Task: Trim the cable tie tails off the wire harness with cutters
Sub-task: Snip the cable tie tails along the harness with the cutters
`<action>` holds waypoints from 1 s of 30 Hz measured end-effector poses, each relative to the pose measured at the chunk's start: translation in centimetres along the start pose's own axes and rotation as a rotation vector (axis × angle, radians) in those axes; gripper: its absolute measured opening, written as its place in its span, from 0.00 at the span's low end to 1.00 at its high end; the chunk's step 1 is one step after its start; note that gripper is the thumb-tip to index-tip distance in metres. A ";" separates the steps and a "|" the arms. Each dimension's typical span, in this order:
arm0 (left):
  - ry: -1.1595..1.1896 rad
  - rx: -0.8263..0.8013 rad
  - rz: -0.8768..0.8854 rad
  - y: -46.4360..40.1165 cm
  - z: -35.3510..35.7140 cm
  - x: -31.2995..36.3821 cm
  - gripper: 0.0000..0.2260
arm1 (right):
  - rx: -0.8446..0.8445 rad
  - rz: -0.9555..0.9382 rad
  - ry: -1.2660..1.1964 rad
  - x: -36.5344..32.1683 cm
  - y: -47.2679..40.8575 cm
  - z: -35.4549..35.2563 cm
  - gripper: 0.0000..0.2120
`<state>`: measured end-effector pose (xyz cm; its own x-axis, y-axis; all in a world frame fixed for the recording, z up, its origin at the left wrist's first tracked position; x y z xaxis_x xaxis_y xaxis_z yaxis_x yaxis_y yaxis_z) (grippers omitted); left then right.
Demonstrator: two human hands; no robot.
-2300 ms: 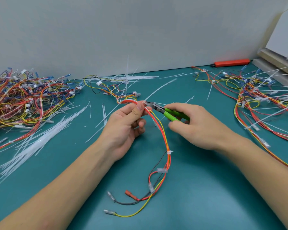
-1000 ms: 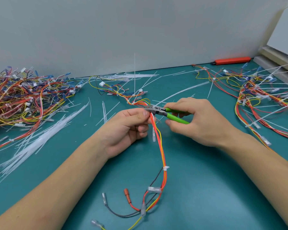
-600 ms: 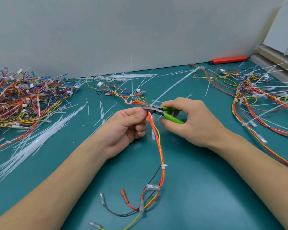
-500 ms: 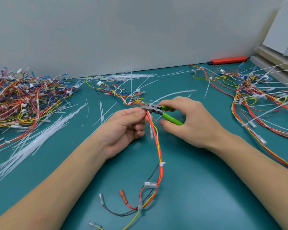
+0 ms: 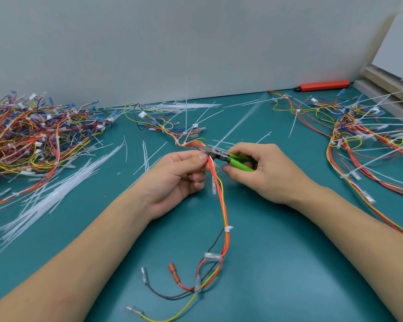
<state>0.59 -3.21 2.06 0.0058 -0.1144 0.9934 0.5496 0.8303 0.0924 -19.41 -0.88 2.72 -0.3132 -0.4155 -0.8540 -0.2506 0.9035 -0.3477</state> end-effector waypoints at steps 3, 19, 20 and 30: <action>0.005 0.009 -0.006 0.0 0.1 0.2 0.06 | 0.029 -0.020 0.046 0.0 0.0 0.1 0.05; 0.001 0.028 -0.005 0.3 0.2 0.6 0.03 | 0.058 -0.022 0.345 -0.2 0.1 0.5 0.15; 0.004 0.016 0.001 0.2 0.2 0.6 0.03 | 0.065 -0.031 0.338 -0.2 0.1 0.4 0.14; -0.017 -0.072 0.028 -0.1 0.0 0.3 0.04 | 0.081 -0.013 0.260 -0.2 0.1 0.1 0.06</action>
<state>0.57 -3.33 2.37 0.0082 -0.0817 0.9966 0.6083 0.7914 0.0599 -19.27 -0.71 2.86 -0.5378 -0.4308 -0.7247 -0.1855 0.8990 -0.3967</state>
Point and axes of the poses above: each hand's wrist, its own y-axis away from the middle knuckle, its own z-axis out of the palm, x = y × z, the point moved 3 cm from there along -y, towards the middle knuckle, and after that the axes turned 15 degrees about -y, right-handed, at the moved point
